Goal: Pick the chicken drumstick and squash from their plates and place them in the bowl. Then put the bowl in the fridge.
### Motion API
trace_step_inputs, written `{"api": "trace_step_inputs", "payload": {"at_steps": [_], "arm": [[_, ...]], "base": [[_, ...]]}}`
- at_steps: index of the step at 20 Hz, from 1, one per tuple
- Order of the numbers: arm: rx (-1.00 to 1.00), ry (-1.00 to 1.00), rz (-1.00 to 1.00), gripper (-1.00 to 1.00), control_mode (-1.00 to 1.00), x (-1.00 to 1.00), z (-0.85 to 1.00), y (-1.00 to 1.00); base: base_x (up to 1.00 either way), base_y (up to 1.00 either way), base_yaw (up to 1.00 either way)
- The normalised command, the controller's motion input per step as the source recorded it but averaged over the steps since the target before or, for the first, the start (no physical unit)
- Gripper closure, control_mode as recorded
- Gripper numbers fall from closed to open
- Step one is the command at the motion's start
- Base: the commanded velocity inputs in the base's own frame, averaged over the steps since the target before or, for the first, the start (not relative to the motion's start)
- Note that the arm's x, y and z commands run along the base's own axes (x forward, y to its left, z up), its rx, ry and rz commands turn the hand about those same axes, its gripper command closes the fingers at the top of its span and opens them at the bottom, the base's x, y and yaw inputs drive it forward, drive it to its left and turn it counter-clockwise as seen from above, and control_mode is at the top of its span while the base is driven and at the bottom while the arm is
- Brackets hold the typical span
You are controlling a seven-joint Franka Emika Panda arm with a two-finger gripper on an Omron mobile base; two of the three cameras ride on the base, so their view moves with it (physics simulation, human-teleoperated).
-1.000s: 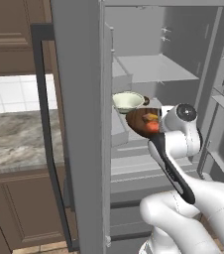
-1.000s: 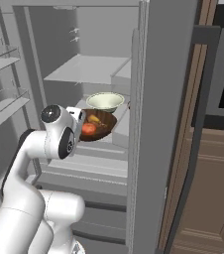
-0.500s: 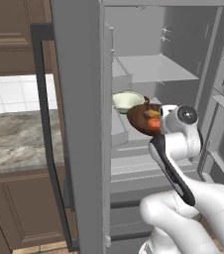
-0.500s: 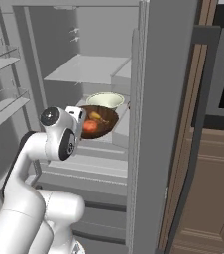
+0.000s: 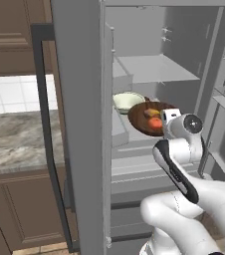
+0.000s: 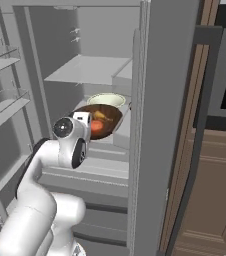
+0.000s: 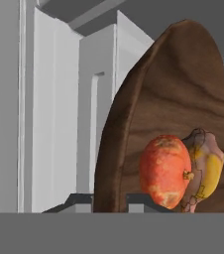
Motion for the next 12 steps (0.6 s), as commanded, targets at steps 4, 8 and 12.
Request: {"api": "trace_step_inputs", "payload": {"at_steps": [4, 8, 12], "arm": [[0.00, 0.14, 0.08, 1.00, -1.00, 0.57, -0.11, -0.08], [0.00, 0.15, 0.02, 1.00, -1.00, 0.56, -0.13, -0.01], [0.00, 0.07, 0.00, 1.00, -1.00, 0.53, -0.16, 0.00]], "base": [[0.00, 0.00, 0.00], [0.00, 0.00, 0.00], [0.00, 0.00, 0.00]]}}
